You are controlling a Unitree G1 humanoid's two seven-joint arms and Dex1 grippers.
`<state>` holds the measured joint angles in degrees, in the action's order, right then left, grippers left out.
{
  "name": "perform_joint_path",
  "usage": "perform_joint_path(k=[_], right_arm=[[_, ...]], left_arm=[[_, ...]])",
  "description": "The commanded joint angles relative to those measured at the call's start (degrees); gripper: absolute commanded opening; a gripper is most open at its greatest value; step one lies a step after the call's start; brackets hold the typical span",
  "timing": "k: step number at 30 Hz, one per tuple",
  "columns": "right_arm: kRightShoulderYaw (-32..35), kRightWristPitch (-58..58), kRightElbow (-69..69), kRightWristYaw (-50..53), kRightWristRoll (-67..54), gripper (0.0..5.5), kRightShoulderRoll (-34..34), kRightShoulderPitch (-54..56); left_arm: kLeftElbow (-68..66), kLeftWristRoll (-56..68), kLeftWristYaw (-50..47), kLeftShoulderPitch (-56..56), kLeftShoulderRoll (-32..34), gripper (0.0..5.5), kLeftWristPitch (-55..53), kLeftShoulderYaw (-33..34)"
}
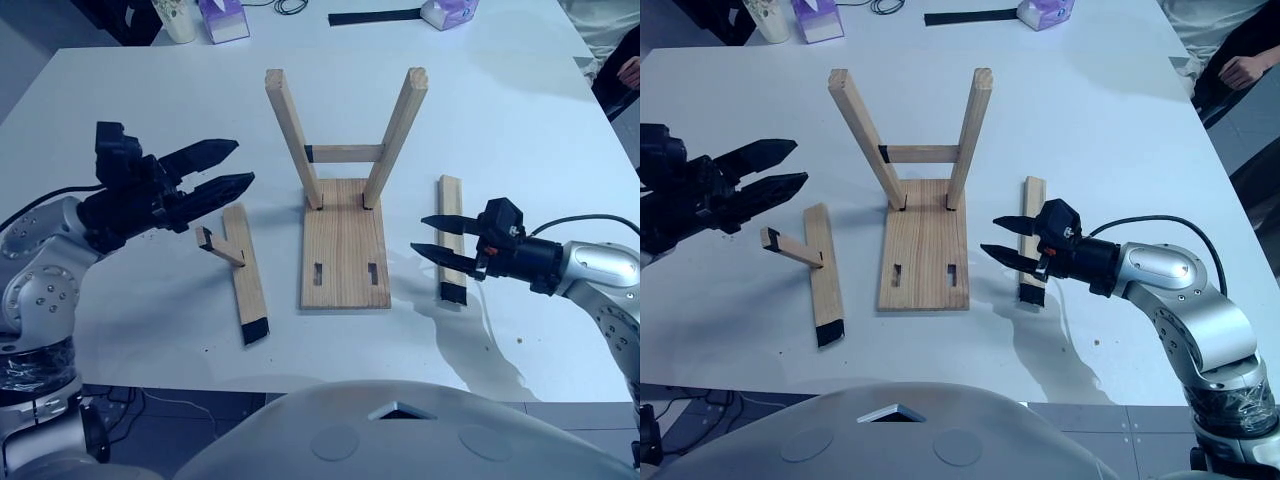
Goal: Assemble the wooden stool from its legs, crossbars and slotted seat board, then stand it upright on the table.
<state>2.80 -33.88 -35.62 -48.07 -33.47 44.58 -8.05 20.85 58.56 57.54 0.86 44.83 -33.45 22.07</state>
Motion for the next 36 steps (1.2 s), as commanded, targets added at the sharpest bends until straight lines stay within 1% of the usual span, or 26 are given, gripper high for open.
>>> perform_joint_path(k=[1, 5, 8, 11, 13, 15, 19, 23, 26, 29, 31, 34, 36], right_arm=[[0.3, -0.2, -1.1, 0.4, 0.0, 2.30, 0.3, -0.3], [-0.7, -0.1, -0.3, -0.3, 0.3, 2.30, 0.5, 0.3], [-1.3, -0.3, 0.5, -0.9, 0.5, 2.30, 0.9, 1.4], [-1.9, -0.1, 1.1, -1.5, 0.8, 2.30, 1.1, 2.2], [-2.0, -0.1, 1.1, -1.6, 0.8, 2.30, 1.2, 2.2], [-1.7, -0.2, 0.5, -1.5, 0.7, 2.30, 1.2, 1.7], [-1.2, 0.0, -0.2, -0.7, 0.8, 2.30, 0.8, 0.4], [-0.4, 0.2, -1.0, 0.3, 0.5, 2.30, 0.4, -0.5], [0.5, 0.1, -1.3, 0.8, 0.2, 2.30, 0.4, -1.1], [1.0, 0.1, -1.5, 1.1, 0.2, 2.30, 0.4, -1.6], [1.3, 0.1, -2.0, 1.4, 0.2, 2.30, 0.3, -2.3], [1.4, 0.1, -2.8, 2.1, 0.2, 2.30, 0.1, -3.5], [1.9, 0.1, -3.6, 2.7, 0.1, 2.30, -0.2, -4.8]], left_arm=[[0.6, -0.5, 0.5, 0.6, 1.2, 3.15, -0.9, 0.3], [-1.1, -7.4, 2.7, -4.9, -1.2, 3.15, 2.8, -4.1], [-5.6, -14.4, 4.4, -9.3, -3.3, 3.15, 8.0, -8.3], [-9.9, -18.8, 5.1, -11.0, -5.2, 3.15, 12.4, -11.2], [-9.0, -16.9, 4.1, -10.3, -5.8, 3.15, 12.2, -10.6], [-6.9, -12.7, 2.9, -8.5, -5.2, 3.15, 10.1, -8.3], [-3.5, -6.5, 1.6, -5.1, -2.4, 3.15, 6.4, -3.2], [0.8, -0.2, -2.0, 0.4, -0.5, 3.15, 2.2, 0.6], [8.1, 2.7, -4.8, 0.9, 1.1, 3.15, -1.5, -0.4], [16.9, -1.2, -7.9, -7.4, 1.5, 3.15, -3.8, -4.6], [20.4, -9.2, -8.4, -14.8, 1.5, 3.15, -0.9, -7.4], [21.2, -19.0, -9.6, -25.9, -1.0, 3.15, 4.5, -9.6], [20.1, -23.4, -9.4, -30.7, -1.9, 3.15, 7.7, -10.6]])
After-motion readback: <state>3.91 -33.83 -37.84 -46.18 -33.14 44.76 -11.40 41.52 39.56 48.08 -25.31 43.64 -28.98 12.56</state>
